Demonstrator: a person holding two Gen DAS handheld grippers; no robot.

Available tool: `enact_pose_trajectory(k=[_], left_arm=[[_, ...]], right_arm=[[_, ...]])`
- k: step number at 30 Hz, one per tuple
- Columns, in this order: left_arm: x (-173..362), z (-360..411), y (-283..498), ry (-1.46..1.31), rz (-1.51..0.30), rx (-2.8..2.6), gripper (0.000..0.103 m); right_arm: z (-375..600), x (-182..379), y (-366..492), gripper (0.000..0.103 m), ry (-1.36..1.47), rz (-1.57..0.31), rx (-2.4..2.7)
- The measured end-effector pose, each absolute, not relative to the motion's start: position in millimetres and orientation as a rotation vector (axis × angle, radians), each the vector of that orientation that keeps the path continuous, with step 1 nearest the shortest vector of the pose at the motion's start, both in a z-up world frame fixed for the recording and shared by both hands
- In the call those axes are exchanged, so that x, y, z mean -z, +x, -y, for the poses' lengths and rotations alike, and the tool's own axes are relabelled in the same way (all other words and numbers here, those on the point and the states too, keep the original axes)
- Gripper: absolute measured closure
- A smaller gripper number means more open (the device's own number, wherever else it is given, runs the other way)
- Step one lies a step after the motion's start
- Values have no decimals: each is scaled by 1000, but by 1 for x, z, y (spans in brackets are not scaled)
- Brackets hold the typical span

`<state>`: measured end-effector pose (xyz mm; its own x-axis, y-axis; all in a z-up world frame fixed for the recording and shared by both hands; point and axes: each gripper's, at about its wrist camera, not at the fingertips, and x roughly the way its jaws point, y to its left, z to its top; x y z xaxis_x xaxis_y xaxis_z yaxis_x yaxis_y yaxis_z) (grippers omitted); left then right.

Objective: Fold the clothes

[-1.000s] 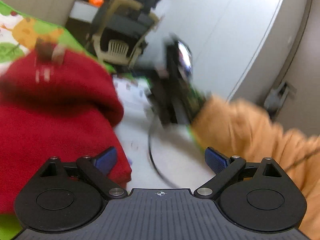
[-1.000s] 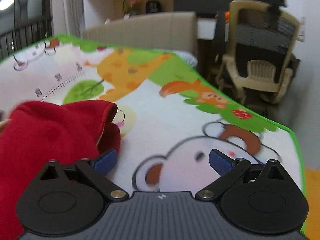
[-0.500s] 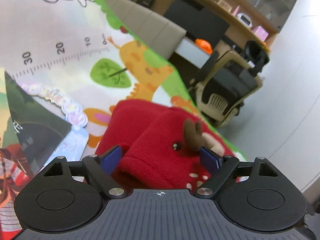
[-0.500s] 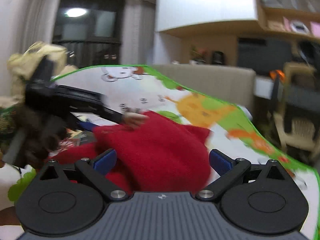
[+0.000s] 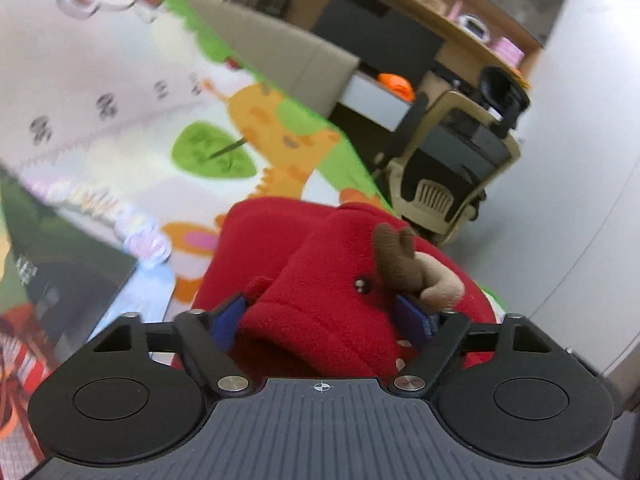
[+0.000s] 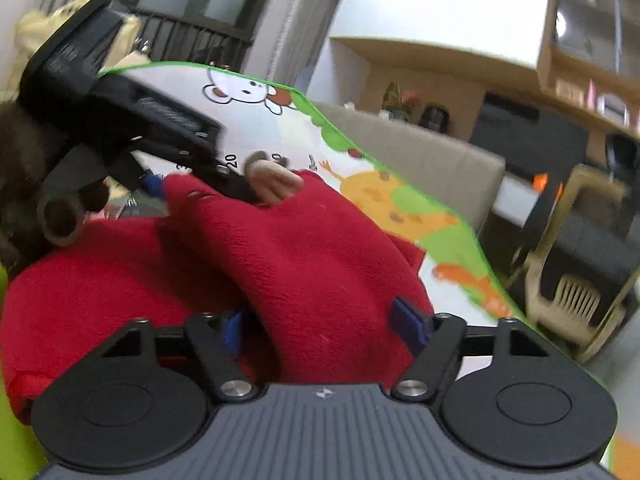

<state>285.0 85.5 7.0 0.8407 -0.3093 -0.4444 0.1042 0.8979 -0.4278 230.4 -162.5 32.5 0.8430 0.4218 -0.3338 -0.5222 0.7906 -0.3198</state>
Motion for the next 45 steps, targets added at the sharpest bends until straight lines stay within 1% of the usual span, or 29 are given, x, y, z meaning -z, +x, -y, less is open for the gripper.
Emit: enact_pose_trajectory(k=[1,2,3,4,5,6,8,11,13,15,17,18,19,21,24,26,27,28,29,30,31,33,35,36,38,39,40,42,45], left_arm=[[-7,-84,284,-396,-527,224,33],[-8,-83,284,-390,-523,223,38],[-9,-84,282,-388,-514,228,50],[-11,-86,281,-385,-505,233,63],[-15,-87,277,-375,-488,241,65],[-20,-90,272,-369,-462,246,67],[-32,-96,256,-361,-410,250,68],[-42,-109,227,-314,-347,209,69],[-32,-122,220,-295,-387,162,68],[-16,-134,218,-289,-458,121,67],[-4,-141,217,-302,-516,114,62],[0,-143,216,-310,-530,114,59],[-5,-146,214,-318,-511,122,55],[-16,-146,215,-318,-479,132,52],[-34,-141,223,-298,-440,140,39],[-45,-138,229,-282,-417,144,37],[-38,-132,238,-243,-452,130,38],[-32,-127,246,-205,-487,117,39],[-24,-124,252,-177,-523,110,38],[-16,-122,255,-159,-547,107,38],[-12,-122,255,-156,-550,107,36],[-4,-123,255,-151,-555,106,34],[0,-124,254,-147,-559,108,34],[1,-126,254,-145,-560,111,33],[2,-127,254,-139,-561,114,31],[3,-128,255,-135,-562,115,28],[5,-129,256,-136,-565,119,28],[6,-130,256,-141,-564,122,27],[7,-132,258,-148,-564,126,25]], right_arm=[[160,-31,231,42,-431,-248,-510],[159,-30,232,47,-442,-247,-508],[157,-29,233,59,-453,-246,-505],[156,-30,233,68,-464,-247,-507],[154,-33,232,74,-485,-236,-508],[152,-38,230,82,-506,-220,-510],[146,-56,223,84,-515,-180,-525],[127,-64,211,84,-560,-151,-602],[113,-68,204,84,-591,-132,-655],[100,-55,207,83,-610,-183,-704],[93,-44,211,76,-605,-231,-746],[94,-41,214,70,-585,-249,-761],[97,-42,214,67,-566,-264,-772],[105,-46,215,64,-550,-284,-785],[114,-48,214,61,-577,-300,-789],[121,-57,215,53,-528,-327,-806],[125,-61,215,41,-501,-341,-814],[129,-66,215,25,-475,-355,-822],[136,-72,213,18,-437,-359,-827],[145,-79,213,7,-387,-356,-832],[153,-86,217,0,-333,-354,-826],[168,-99,225,0,-224,-351,-810],[178,-101,247,0,-115,-398,-754],[181,-98,262,0,-75,-439,-718],[175,-77,290,0,-94,-574,-620],[169,-63,302,0,-133,-646,-572],[170,-53,308,0,-97,-687,-567],[176,-41,314,0,-16,-739,-572],[179,-41,315,0,10,-764,-573]])
